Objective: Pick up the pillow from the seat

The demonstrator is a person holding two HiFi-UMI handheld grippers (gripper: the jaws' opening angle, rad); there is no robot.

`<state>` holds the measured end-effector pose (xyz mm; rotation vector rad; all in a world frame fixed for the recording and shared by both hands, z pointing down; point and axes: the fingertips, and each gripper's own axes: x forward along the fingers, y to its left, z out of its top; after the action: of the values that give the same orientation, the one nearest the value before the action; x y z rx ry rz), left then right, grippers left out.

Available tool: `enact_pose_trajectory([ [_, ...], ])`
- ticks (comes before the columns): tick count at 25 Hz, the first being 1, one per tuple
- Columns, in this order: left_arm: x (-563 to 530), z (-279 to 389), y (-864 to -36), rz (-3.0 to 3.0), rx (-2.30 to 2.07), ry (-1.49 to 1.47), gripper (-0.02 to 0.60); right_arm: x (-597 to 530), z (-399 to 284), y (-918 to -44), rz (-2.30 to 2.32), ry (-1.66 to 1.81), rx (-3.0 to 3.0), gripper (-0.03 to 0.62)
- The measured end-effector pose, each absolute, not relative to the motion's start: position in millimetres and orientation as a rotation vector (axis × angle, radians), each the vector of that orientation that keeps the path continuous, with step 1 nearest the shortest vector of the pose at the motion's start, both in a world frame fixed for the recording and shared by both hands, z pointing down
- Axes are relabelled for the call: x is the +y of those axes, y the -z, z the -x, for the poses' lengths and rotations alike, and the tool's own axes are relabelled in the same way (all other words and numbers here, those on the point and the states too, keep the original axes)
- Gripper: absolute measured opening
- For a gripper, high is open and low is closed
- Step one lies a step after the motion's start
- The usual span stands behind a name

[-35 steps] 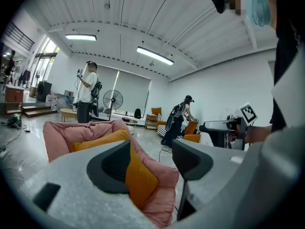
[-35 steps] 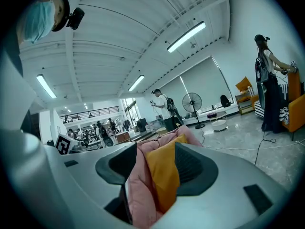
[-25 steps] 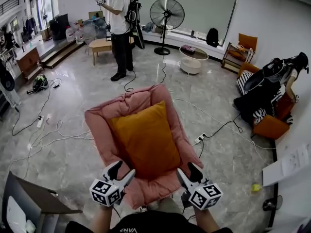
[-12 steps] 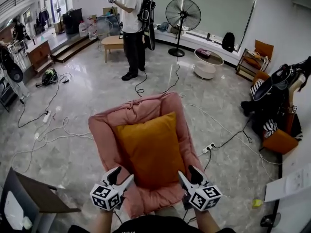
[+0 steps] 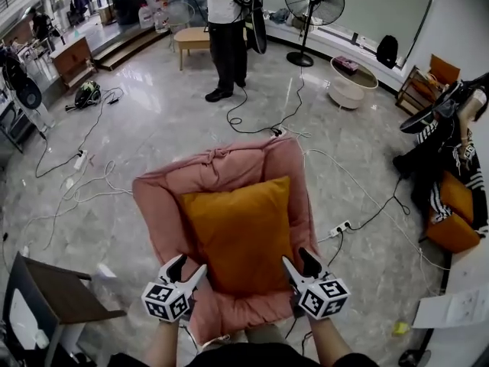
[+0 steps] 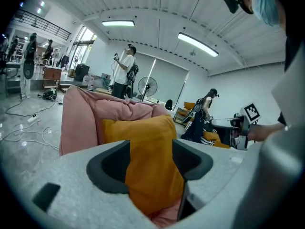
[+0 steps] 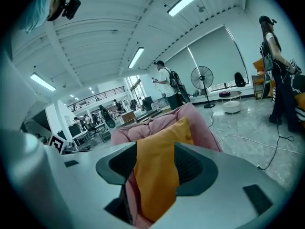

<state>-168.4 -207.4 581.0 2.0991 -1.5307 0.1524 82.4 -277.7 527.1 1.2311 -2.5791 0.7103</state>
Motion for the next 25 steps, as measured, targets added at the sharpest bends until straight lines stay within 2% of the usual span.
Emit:
enact_pose_trajectory([
  [15, -294, 196, -670, -1.877, -1.57, -0.191, 0.316, -388, -78, -607, -1.106, -0.731, -2.492, 0.259],
  [25, -333, 221, -718, -1.707, -1.545, 0.003, 0.369, -432, -66, -643, -1.046, -0.755, -2.486, 0.288],
])
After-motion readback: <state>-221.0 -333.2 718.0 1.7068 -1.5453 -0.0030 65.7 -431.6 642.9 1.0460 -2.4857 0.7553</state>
